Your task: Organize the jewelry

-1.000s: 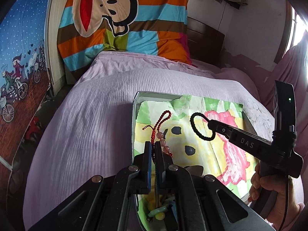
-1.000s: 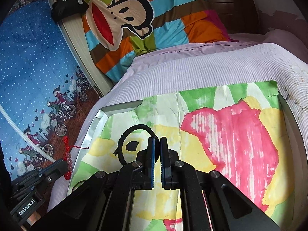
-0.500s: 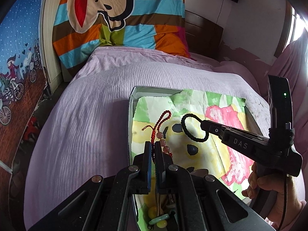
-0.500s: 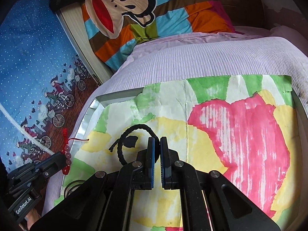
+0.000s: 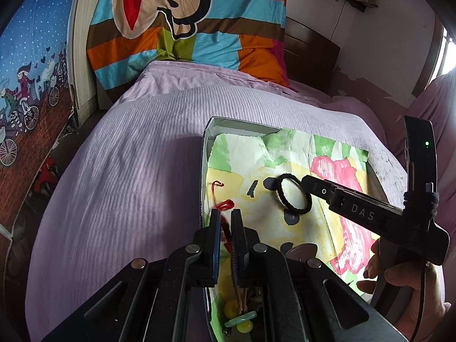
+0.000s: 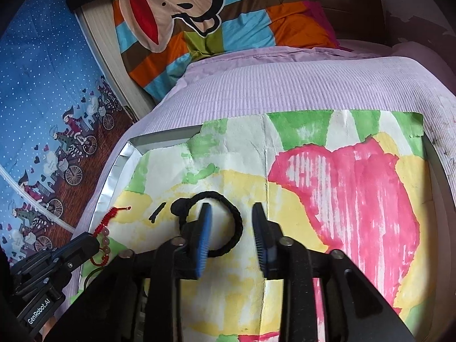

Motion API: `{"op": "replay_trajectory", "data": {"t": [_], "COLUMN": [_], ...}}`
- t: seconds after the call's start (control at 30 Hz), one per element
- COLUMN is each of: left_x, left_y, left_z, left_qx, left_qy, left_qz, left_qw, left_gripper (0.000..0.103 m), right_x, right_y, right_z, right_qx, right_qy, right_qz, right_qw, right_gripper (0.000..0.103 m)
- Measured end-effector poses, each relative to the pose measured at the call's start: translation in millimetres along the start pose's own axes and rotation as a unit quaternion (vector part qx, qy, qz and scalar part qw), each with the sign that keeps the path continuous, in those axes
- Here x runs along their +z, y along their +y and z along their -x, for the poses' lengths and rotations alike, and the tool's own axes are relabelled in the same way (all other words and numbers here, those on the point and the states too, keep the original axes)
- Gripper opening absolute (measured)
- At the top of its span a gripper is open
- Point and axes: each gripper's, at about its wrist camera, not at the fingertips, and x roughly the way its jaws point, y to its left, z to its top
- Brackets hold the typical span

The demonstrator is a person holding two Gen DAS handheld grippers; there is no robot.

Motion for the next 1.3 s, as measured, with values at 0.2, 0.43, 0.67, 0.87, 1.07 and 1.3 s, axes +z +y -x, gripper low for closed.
{"op": "replay_trajectory", "data": {"t": [0.2, 0.43, 0.67, 0.87, 1.07, 1.3], "left_x": [1.8, 3.4, 4.3, 3.2, 2.7, 1.2], "left_y": [2.1, 8.8, 20.7, 25.4, 22.6, 29.8], "left_z": [9.2, 22.2, 32.1, 33.7, 32.8, 34.8], "left_qx": [0.008, 0.014, 0.022, 0.026, 0.029, 0.031], "left_qy": [-0.014, -0.037, -0.049, -0.049, -0.053, -0.053], "left_qz": [0.004, 0.018, 0.036, 0.038, 0.035, 0.043], "left_qw": [0.9999, 0.9990, 0.9979, 0.9977, 0.9975, 0.9972], "left_gripper": [0.023, 0.028, 0.028, 0.028, 0.028, 0.029], "right_x": [-0.9, -6.5, -12.3, -8.6, -9.6, -11.7], "right_y": [-2.4, 0.3, 21.2, 19.5, 7.0, 6.3], "right_z": [-1.0, -11.9, -14.3, -10.1, -8.6, -14.2], "right_qx": [0.002, 0.013, 0.016, 0.038, 0.066, 0.105], "right_qy": [0.004, 0.023, 0.030, 0.027, 0.026, 0.032], "right_qz": [-0.005, 0.005, 0.061, 0.058, 0.044, 0.046], "right_qw": [1.000, 1.000, 0.998, 0.997, 0.997, 0.993], "right_gripper": [0.041, 0.052, 0.071, 0.074, 0.074, 0.092]}}
